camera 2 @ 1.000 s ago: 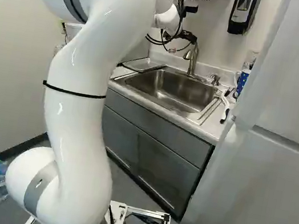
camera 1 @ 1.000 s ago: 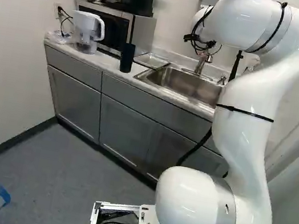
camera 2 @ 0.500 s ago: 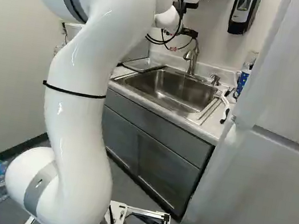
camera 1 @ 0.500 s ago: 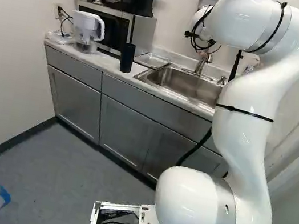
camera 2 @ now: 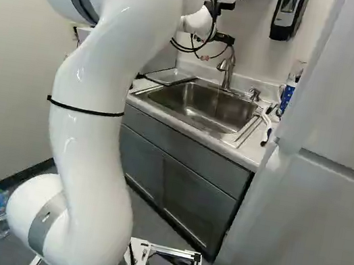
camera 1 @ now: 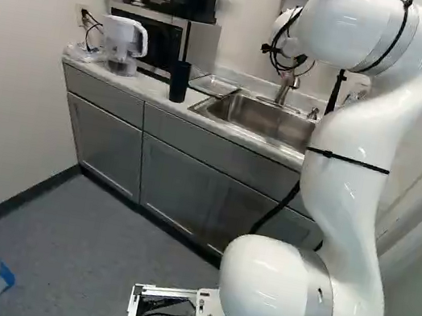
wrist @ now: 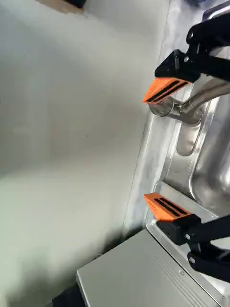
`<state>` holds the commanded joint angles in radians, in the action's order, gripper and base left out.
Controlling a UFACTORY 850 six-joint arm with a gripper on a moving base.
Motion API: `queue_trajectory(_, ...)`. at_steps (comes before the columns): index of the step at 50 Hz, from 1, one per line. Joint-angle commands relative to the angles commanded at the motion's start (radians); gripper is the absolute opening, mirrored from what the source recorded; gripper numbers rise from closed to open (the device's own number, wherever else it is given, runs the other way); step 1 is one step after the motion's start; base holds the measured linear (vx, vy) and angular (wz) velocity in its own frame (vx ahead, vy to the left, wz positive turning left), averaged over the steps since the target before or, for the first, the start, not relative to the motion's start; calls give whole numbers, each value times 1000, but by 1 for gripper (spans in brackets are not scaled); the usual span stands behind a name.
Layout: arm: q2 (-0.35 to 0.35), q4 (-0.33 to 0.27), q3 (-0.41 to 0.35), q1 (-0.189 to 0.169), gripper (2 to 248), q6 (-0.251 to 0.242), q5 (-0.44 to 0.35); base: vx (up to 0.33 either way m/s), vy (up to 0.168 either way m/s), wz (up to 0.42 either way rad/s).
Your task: Rinse the cup and place it in the tray
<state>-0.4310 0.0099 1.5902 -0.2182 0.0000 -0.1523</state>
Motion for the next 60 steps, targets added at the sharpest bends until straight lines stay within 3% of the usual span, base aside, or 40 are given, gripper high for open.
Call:
queue_trajectory(34,157,0,-185,-44,247,0,15,0,0,0)
queue_trajectory(60,284,0,-325,-69,247,0,249,0,0,0)
